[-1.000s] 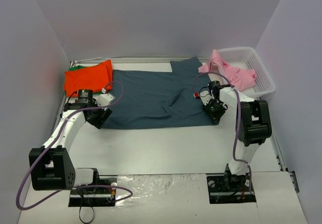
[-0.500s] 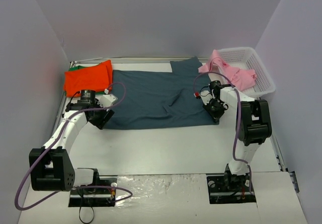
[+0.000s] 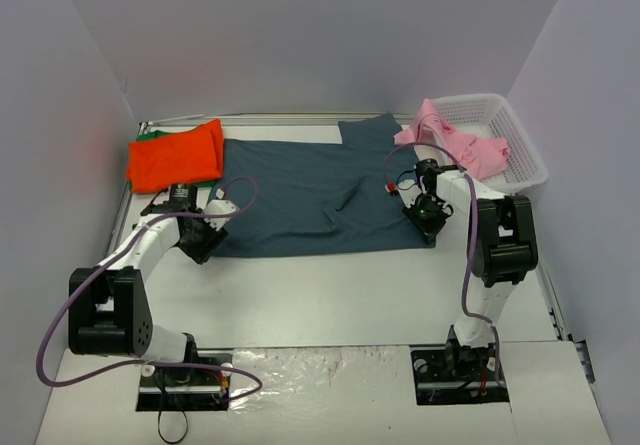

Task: Fold and stack the t-shirts
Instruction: Fold the flattened tshirt in 1/3 of the way

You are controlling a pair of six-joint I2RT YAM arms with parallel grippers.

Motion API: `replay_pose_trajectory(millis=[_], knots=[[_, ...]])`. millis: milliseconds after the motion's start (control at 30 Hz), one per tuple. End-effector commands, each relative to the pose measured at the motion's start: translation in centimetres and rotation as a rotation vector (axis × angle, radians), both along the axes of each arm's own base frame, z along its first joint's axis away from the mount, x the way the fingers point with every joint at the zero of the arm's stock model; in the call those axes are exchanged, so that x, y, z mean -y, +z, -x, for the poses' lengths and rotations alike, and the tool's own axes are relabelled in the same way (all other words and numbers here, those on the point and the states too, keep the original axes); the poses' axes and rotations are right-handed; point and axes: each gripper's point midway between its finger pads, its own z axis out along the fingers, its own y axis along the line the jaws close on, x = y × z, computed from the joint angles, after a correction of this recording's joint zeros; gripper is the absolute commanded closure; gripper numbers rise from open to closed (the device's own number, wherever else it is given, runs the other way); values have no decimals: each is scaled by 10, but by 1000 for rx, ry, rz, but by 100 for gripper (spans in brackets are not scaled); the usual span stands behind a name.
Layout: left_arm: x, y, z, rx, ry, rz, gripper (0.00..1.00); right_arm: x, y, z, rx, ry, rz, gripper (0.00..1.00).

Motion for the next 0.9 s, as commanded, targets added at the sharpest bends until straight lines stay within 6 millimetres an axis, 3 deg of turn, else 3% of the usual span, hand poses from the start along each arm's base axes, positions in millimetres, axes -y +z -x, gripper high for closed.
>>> replay_pose_trajectory(millis=[0,700,767,867], knots=[[-2,-3,0,-5,-25,-22,55,2,-17,14,-78,-12,-5,100],[-11,-26,-14,-45,-1,-64,60,1,-20,18,-95,-24,-13,100],[-11,-28,-14,-51,-4,-65,69,0,-20,18,-92,-24,-14,100],[-11,-30,-15,-67,-9,-67,93,1,-20,19,-94,-26,-7,100]])
